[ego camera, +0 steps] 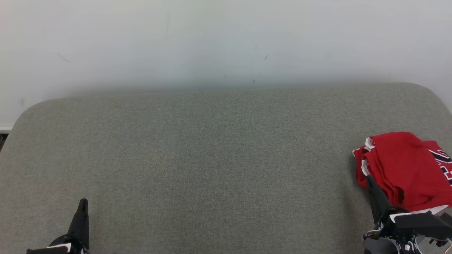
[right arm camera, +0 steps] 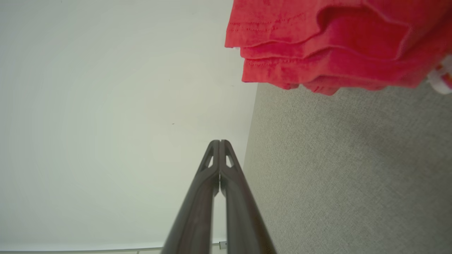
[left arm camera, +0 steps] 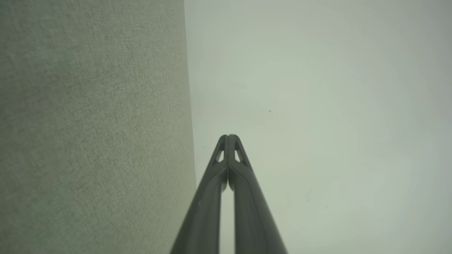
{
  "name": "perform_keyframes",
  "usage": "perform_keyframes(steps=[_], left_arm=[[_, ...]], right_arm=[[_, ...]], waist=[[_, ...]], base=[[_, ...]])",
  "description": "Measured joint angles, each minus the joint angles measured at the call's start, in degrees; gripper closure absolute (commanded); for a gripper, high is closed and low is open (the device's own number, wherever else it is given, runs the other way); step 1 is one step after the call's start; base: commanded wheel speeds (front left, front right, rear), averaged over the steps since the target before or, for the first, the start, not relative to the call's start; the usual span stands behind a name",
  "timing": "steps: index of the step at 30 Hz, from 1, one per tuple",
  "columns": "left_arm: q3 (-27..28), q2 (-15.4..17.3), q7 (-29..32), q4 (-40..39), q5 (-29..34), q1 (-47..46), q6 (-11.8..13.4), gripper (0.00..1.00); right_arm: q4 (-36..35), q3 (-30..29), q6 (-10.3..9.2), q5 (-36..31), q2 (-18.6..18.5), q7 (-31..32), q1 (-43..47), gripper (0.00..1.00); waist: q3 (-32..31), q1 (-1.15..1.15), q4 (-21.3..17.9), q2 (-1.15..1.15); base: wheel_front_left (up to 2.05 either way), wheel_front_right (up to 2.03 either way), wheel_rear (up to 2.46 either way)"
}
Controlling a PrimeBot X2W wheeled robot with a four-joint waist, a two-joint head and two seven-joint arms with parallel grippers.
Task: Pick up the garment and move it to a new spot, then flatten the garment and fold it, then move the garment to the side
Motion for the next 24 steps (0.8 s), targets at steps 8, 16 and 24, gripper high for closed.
perform_keyframes(steps=[8,16,24], left_arm=[[0.0,0.0,0.0,0.01,0.0,0.0,0.0,1.0],[0.0,0.0,0.0,0.01,0.0,-0.01,-0.01,1.0],[0.0,0.0,0.0,0.01,0.0,-0.01,-0.01,1.0]], right_arm=[[0.0,0.0,0.0,0.0,0.0,-0.09,0.0,1.0],[-0.01,0.0,0.0,0.0,0.0,-0.09,0.0,1.0],[-0.02,0.0,0.0,0.0,0.0,-0.09,0.0,1.0]], waist=[[0.0,0.0,0.0,0.0],[0.0,0.0,0.0,0.0],[0.0,0.0,0.0,0.0]], base=[[0.0,0.0,0.0],[0.0,0.0,0.0],[0.0,0.0,0.0]])
